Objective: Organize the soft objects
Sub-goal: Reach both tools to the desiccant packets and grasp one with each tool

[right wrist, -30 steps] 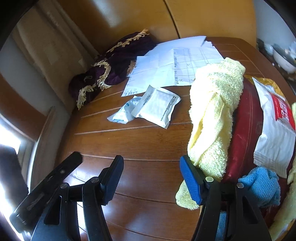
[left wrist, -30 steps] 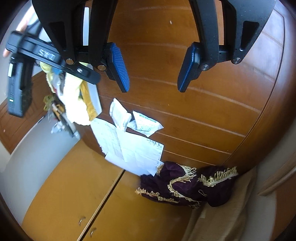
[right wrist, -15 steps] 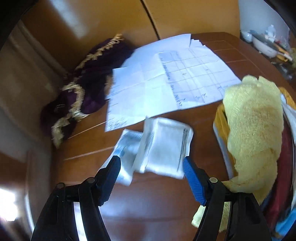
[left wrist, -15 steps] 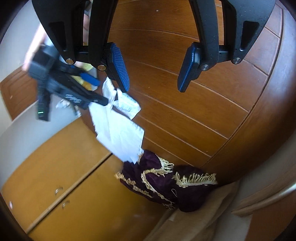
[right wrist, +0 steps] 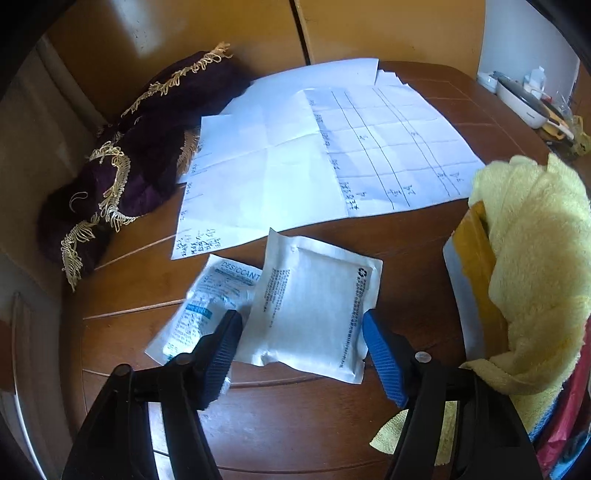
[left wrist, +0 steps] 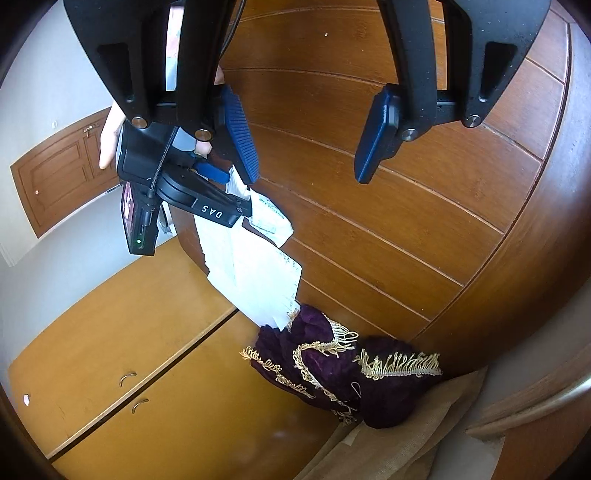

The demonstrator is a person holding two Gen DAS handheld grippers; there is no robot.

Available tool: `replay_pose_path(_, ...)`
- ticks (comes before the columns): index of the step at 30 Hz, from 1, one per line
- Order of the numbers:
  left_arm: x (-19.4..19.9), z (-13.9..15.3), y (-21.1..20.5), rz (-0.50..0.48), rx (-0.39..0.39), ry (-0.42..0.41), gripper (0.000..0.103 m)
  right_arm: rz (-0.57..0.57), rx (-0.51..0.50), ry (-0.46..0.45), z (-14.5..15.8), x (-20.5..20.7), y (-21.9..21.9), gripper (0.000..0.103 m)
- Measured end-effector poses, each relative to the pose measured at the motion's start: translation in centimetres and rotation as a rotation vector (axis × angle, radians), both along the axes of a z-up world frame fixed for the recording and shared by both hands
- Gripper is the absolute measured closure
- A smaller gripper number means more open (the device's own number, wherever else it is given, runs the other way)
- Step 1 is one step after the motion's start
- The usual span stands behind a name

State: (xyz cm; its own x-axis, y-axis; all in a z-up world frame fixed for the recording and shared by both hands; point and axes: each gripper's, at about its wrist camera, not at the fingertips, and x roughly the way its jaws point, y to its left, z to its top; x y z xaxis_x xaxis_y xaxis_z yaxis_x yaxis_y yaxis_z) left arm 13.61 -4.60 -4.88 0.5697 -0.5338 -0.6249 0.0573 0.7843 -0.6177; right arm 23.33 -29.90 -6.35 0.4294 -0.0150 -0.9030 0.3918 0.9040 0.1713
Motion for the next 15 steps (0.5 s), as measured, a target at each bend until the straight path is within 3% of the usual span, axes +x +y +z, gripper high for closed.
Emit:
replay_pose_path(1, 0.1, 0.0, 0.0, 0.002, 0.002, 0.001, 0.050, -0.008, -0.007, -0.001, 0.1, -0.1, -0.2, 0.044)
replay_pose_path(3, 0.1, 0.0, 0.0, 0.008, 0.008, -0.002, 0.050, -0.011, 0.004, 0.001, 0.1, -0.2, -0.4, 0.046)
replay_pose_path(12, 0.1, -0.2, -0.4, 0.019, 0.047, -0.006, 0.050, 0.002, -0.064, 0.050, 0.0, 1.0, 0.5, 0.042)
replay_pose_path(15, 0.0, -0.2, -0.4, 0.022, 0.052, -0.011, 0.050, 0.014, -0.111, 0.055, 0.0, 0.9, 1.0, 0.047)
